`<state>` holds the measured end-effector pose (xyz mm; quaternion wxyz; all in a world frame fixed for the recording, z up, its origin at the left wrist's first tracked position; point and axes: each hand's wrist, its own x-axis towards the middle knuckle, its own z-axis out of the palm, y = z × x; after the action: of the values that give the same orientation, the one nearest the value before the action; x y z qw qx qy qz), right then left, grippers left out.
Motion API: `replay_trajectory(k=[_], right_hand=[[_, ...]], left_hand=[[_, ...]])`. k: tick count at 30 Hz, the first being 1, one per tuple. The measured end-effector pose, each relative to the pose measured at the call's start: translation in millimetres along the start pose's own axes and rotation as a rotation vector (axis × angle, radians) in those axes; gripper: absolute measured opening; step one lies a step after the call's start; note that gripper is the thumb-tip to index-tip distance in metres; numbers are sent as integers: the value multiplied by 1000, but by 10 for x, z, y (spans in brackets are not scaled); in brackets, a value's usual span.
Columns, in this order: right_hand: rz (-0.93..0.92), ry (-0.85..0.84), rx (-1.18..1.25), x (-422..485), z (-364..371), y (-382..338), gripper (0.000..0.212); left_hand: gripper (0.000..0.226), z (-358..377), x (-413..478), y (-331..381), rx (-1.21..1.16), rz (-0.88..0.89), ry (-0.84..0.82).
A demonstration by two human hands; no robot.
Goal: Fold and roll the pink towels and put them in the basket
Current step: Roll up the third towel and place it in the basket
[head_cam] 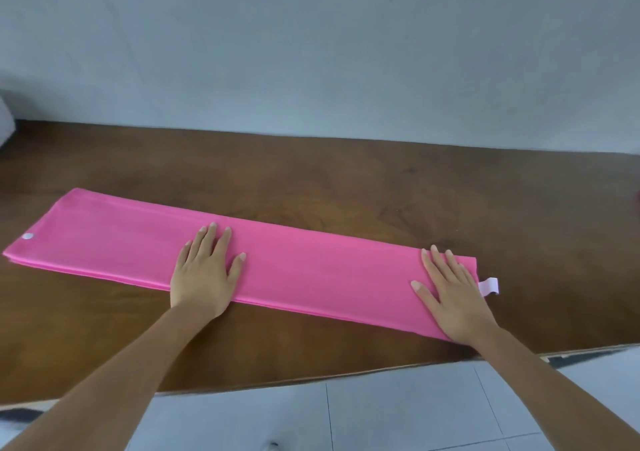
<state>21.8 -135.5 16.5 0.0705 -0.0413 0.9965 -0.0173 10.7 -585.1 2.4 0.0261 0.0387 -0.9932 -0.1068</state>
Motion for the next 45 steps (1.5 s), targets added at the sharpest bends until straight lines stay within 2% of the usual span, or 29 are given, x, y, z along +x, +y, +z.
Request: replay_trajectory(k=[9, 18, 22, 33, 38, 45], right_hand=[[31, 5, -35, 57, 51, 60, 88], [-4, 42, -57, 79, 49, 56, 86], [6, 33, -49, 102, 18, 35, 83], [-6, 63, -45, 183, 21, 40, 87], [-7, 39, -17, 217, 47, 60, 88], [-30, 8, -3, 233, 82, 66, 95]], left_hand=[[72, -2, -564, -40, -58, -111, 108], [82, 77, -1208, -33, 35, -329, 135], [86, 137, -1433, 0, 63, -328, 138], [73, 93, -1537, 158, 38, -414, 89], [66, 128, -1504, 404, -16, -555, 117], [69, 285, -1547, 915, -2, -698, 180]])
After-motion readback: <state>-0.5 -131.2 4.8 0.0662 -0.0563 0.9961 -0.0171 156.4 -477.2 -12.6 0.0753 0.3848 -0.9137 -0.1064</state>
